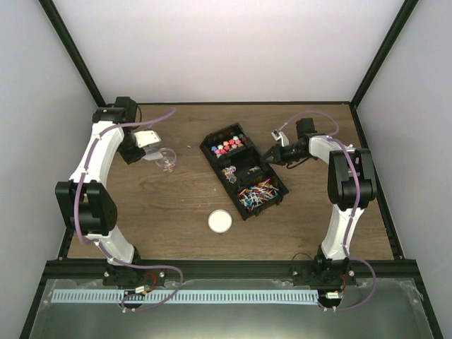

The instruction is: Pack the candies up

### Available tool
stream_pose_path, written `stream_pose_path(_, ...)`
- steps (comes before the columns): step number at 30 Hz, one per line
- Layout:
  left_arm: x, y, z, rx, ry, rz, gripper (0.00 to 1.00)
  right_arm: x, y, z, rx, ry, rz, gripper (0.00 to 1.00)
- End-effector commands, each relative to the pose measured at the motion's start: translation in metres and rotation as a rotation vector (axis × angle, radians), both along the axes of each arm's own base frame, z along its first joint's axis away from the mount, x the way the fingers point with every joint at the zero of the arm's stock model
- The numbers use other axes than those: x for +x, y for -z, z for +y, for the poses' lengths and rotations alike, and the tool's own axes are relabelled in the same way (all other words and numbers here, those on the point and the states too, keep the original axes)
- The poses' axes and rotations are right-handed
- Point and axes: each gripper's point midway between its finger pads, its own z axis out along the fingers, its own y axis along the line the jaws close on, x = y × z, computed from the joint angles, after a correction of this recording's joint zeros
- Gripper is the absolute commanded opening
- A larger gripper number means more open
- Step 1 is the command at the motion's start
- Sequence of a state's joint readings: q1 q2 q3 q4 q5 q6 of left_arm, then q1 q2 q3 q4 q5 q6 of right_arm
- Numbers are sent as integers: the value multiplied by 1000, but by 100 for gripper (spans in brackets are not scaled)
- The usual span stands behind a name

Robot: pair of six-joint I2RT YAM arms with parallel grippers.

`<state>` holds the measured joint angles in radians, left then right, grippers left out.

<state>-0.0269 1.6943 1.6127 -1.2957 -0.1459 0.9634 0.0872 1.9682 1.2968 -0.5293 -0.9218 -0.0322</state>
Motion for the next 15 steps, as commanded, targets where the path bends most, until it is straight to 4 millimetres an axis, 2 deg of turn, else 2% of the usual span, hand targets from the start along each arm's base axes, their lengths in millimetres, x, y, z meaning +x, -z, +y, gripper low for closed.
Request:
stream_pose_path(1,4,-28,-18,-88,38,-61,4,15,-6,0,19,9,-39,1)
stream_pose_path(4,10,-47,-53,-198,75,-103,4,15,-9,1,33,15,-38,1)
stream_pose_path(7,10,-60,-101,-295,137,-127,4,15,-10,2,44,24,-33,1)
stream_pose_path(11,0,-65,-167,-373,248,-128,4,14,-11,5,56,28,-25,1)
stream_pose_path(15,-11,-66,-215,-420,343,-129,4,15,-14,7,61,29,-27,1)
